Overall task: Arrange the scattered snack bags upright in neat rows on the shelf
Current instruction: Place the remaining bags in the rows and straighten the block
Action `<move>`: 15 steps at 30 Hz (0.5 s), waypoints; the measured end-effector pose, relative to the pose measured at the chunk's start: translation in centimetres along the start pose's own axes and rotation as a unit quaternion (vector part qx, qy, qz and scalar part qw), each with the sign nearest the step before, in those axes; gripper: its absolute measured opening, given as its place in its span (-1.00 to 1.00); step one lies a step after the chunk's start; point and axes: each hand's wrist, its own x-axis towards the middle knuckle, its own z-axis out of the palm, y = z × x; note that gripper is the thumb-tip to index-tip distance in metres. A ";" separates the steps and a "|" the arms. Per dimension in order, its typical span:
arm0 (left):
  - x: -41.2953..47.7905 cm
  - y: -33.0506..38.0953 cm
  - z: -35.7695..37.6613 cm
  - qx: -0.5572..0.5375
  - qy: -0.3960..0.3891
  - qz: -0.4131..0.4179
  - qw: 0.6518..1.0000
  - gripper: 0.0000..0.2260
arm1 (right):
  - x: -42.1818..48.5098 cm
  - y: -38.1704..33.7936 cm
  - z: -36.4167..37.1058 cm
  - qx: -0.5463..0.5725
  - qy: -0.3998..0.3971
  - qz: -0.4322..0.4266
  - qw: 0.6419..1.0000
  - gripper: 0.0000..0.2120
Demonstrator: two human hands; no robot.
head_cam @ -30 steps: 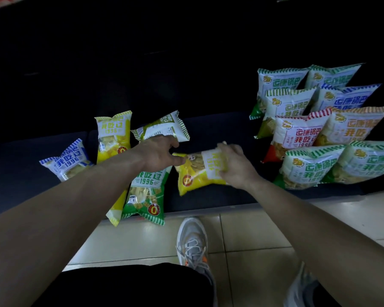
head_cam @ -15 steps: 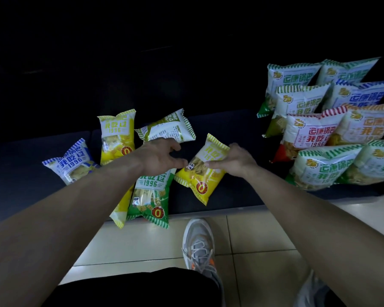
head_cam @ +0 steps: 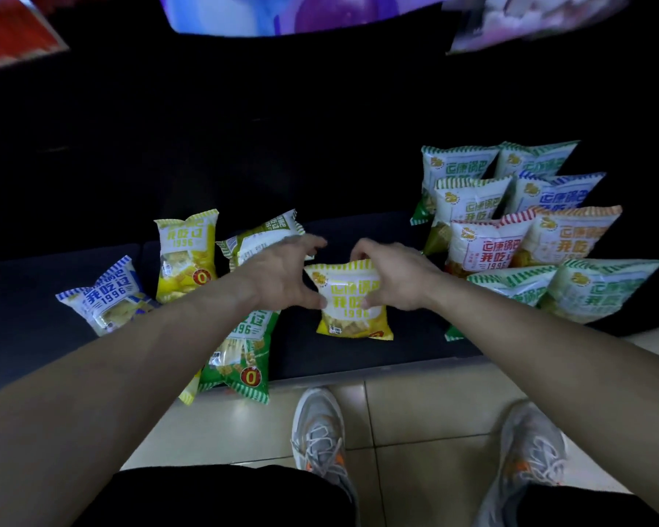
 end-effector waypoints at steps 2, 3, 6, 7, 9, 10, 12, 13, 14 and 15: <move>-0.1 1.1 0.6 0.024 -0.017 0.017 0.999 -0.18 | -1.2 -0.4 -1.8 -0.019 0.005 -0.002 1.000 -0.32; -0.1 1.5 0.7 0.027 -0.017 0.019 0.999 -0.21 | -1.9 -0.7 -2.6 -0.026 0.009 -0.003 1.000 -0.32; -0.4 2.9 0.1 0.029 0.008 0.029 0.999 -0.26 | -3.9 -1.3 -4.9 -0.048 0.024 -0.016 0.998 -0.33; -0.4 3.5 -0.1 0.024 0.017 0.031 0.999 -0.25 | -4.6 -1.3 -5.6 -0.046 0.032 -0.023 0.998 -0.34; -0.4 4.6 -0.6 0.016 0.041 0.031 0.999 -0.22 | -5.7 -1.3 -6.8 -0.031 0.047 -0.030 0.998 -0.34; -0.4 5.1 -0.8 0.015 0.057 0.033 0.998 -0.22 | -6.0 -1.2 -7.2 -0.029 0.053 -0.032 0.998 -0.33; -0.3 6.1 -1.1 0.016 0.082 0.041 0.996 -0.24 | -6.8 -0.7 -7.9 -0.041 0.061 -0.046 0.996 -0.23; -0.3 6.6 -1.2 0.018 0.089 0.045 0.995 -0.25 | -7.2 -0.4 -8.1 -0.055 0.069 -0.050 0.995 -0.16; -0.2 6.9 -1.2 0.023 0.093 0.042 0.995 -0.26 | -7.4 0.2 -8.3 -0.070 0.081 -0.045 0.993 -0.10; 0.1 7.1 -1.2 0.028 0.096 0.035 0.994 -0.26 | -7.7 1.0 -8.6 -0.084 0.095 -0.032 0.991 -0.07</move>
